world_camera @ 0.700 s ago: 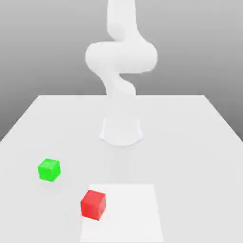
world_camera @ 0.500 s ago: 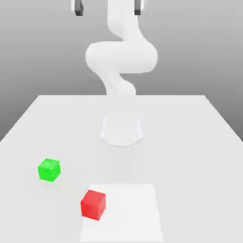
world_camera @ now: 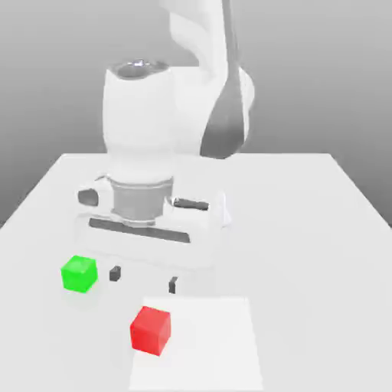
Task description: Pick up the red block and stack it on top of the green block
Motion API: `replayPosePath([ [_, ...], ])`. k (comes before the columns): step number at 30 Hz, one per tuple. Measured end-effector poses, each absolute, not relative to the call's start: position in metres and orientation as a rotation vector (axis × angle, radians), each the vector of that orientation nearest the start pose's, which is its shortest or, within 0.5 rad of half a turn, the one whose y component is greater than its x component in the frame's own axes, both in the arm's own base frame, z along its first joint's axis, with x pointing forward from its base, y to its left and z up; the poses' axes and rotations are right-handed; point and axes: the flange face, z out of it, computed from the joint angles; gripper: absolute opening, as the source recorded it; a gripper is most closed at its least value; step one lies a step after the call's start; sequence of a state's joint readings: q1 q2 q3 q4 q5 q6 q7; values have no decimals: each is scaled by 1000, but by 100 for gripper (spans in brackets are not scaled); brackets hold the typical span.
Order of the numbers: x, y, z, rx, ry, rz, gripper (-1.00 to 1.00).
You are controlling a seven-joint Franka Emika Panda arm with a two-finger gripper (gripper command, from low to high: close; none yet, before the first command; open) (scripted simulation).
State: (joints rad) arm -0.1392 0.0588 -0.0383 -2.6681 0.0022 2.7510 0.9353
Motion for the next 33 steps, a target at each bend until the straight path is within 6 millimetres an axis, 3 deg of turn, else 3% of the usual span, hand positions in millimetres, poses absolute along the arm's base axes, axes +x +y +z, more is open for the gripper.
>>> replayPosePath([
  [5, 410, -74, 161, -2661, 1669, -1, 0],
  [6, 409, -74, 151, -2661, 1669, -1, -100],
  [13, 409, -74, 148, -2661, 1670, -1, -100],
  [18, 409, -74, 195, -2660, 1669, -1, -100],
  [19, 405, -82, 204, -2658, 1679, -2, -100],
  [21, 381, -126, 218, -2625, 1751, -8, -100],
  [23, 346, -171, 229, -2584, 1825, -9, -100],
  [27, 275, -222, 243, -2533, 1881, -2, -100],
  [29, 251, -235, 239, -2505, 1899, 0, -100],
  [33, 245, -239, 209, -2496, 1902, 0, -100],
])
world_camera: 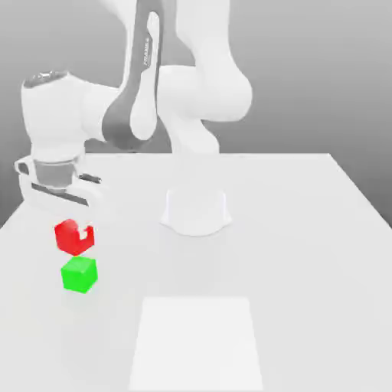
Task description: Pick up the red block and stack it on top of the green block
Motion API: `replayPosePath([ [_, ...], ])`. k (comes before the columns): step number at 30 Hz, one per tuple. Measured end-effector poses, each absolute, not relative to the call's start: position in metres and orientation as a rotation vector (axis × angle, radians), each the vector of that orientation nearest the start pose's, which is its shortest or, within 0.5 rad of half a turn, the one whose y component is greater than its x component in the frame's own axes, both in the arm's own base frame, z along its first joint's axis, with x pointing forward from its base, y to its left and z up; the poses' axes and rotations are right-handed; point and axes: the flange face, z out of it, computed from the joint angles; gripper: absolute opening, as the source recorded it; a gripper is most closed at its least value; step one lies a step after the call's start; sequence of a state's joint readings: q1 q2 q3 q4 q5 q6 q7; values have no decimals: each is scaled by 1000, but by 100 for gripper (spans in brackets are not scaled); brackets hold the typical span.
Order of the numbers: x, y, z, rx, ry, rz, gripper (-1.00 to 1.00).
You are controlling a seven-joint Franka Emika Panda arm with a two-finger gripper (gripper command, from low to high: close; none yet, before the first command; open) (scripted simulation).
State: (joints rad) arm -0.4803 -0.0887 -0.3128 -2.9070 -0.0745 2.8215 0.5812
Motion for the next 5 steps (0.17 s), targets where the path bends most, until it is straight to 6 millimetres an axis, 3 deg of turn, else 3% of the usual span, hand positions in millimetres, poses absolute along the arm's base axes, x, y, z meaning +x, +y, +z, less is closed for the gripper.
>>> replayPosePath([
  [2, 245, -238, 192, -2497, 1901, 0, -100],
  [3, 245, -237, 184, -2500, 1898, 0, 100],
  [5, 246, -235, 184, -2507, 1890, 0, 100],
])
